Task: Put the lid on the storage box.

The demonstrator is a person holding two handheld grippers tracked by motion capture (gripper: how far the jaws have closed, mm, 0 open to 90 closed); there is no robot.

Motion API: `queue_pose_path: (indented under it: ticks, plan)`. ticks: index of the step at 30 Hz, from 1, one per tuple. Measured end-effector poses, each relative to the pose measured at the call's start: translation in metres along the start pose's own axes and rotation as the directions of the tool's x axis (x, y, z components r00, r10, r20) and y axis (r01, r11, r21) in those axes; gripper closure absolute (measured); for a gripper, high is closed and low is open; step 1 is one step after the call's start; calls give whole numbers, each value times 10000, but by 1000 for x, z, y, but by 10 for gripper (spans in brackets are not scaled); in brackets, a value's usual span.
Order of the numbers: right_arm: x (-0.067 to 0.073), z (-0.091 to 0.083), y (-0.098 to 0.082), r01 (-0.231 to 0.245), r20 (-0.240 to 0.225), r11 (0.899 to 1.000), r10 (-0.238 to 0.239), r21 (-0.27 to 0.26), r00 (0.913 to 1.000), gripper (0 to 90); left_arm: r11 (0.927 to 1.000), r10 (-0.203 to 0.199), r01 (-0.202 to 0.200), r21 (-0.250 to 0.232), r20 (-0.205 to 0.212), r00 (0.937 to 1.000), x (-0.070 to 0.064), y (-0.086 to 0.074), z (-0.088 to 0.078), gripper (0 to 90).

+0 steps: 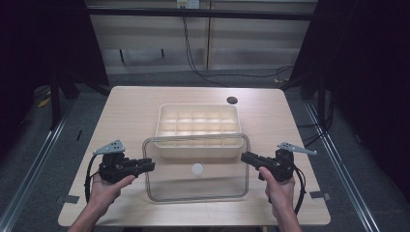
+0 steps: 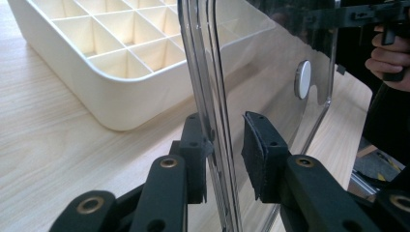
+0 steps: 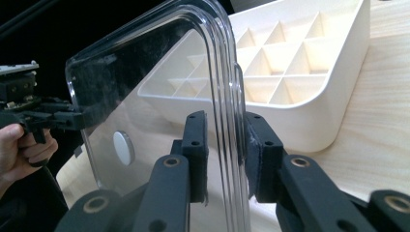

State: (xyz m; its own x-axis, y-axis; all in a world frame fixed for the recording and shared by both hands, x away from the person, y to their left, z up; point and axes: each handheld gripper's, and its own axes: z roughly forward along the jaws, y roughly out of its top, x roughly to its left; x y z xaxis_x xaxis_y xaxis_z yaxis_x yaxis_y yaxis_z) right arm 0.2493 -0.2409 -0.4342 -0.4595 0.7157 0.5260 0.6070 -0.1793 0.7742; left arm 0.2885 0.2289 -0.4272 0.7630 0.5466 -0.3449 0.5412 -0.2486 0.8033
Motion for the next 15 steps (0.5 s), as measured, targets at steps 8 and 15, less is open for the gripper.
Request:
queue_pose_path:
  ticks: [8,15]
  plan:
    - [0,0,6,56,27,9999,-56,-89,10000,726,9999,-11,11,-111,-61,10000,0,5,0,714]
    - [-1,3,14,-9,98,9993,12,-367,10000,725,9997,-21,19,-248,-104,9999,2,13,0,714]
